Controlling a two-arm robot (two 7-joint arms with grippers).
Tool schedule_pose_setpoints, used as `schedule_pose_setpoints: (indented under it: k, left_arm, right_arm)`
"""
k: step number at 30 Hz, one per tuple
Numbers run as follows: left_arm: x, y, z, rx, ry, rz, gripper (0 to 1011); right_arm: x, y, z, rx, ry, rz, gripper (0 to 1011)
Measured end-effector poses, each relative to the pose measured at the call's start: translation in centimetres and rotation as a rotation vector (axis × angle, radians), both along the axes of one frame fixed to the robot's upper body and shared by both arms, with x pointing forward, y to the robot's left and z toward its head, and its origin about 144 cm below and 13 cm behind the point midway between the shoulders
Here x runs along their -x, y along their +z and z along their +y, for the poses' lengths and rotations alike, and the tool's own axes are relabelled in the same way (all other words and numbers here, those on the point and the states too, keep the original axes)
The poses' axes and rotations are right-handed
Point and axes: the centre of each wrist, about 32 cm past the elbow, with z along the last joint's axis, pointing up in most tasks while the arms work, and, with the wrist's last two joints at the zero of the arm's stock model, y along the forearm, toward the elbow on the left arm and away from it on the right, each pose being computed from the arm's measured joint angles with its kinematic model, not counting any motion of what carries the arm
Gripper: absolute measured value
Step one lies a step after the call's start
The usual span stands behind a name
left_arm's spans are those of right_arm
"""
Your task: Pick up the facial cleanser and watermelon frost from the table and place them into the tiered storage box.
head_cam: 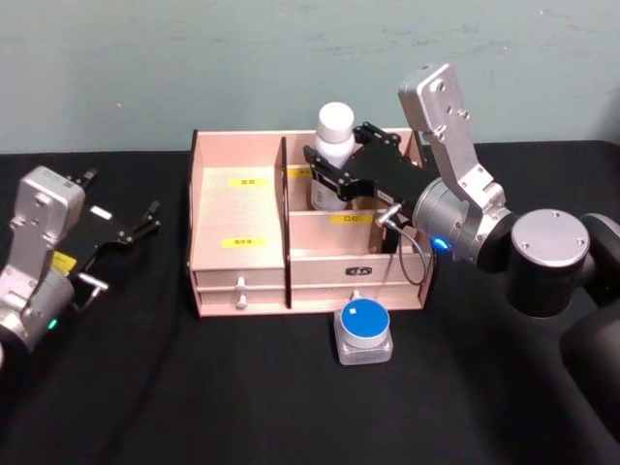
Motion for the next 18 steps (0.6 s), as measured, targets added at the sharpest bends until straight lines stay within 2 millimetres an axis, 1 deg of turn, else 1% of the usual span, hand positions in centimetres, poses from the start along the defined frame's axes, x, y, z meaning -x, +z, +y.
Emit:
schedule_pose_setpoints:
  k: [18]
  left_arm:
    - [0.0, 0.0, 0.0, 0.000, 0.000, 0.000, 1001]
  right_arm:
    - [-0.5, -1.3, 0.2, 0.012, -0.001, 0.048, 611]
